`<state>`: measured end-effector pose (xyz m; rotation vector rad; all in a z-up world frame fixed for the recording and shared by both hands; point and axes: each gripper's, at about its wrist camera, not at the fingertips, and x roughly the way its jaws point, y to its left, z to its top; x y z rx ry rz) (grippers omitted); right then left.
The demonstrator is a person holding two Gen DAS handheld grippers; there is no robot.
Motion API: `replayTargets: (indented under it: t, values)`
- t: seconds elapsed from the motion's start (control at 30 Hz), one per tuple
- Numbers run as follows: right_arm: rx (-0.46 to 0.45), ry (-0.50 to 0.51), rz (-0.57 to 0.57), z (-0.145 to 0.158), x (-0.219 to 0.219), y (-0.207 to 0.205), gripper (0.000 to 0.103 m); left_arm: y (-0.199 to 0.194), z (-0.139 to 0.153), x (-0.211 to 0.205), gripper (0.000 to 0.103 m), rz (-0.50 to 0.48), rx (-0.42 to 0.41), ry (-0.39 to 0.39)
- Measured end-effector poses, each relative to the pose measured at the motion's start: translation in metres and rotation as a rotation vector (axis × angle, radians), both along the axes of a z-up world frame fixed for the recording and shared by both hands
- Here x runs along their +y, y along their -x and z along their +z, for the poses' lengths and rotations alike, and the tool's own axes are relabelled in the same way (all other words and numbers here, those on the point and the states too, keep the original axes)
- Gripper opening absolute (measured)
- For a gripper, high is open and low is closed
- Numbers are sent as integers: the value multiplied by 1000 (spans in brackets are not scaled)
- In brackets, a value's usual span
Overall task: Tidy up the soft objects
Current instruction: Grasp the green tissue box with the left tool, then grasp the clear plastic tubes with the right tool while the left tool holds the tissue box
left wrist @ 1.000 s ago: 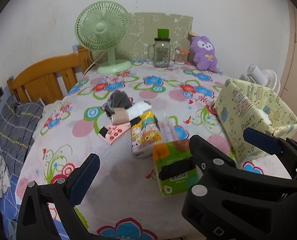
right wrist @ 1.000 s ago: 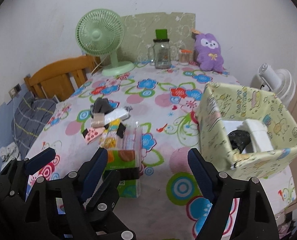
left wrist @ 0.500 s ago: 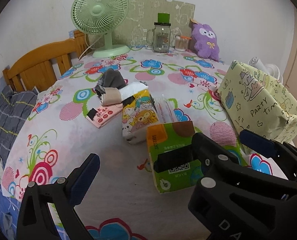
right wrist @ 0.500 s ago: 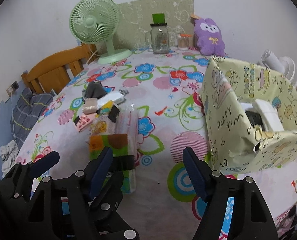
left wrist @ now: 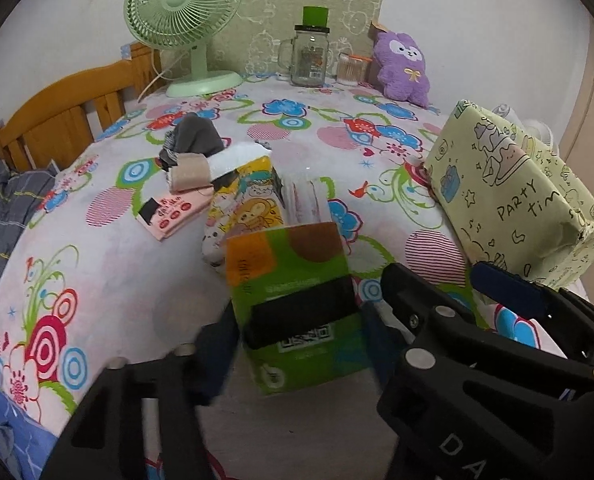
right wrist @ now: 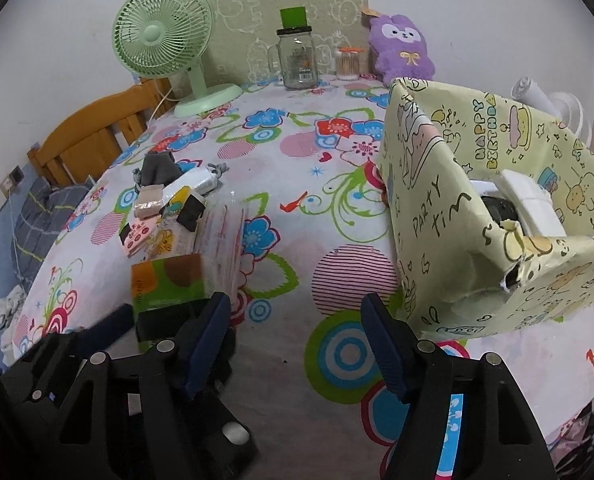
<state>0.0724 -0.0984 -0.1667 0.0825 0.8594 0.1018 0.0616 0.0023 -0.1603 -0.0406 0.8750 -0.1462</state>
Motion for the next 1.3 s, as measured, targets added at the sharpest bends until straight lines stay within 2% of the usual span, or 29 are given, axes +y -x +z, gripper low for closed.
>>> replayTargets:
  t: [0.2,0.73,1.3]
  values:
    - [-5,-7,11,3,3,2,71,5,7,2,51,5,-27,-12]
    - [-60,-22,62,23,37,-12,71,-4,28,35,51,76,-87,-35]
    - [30,-14,9,6,50,-55,71,-41,13,47,51,82,-45,-60]
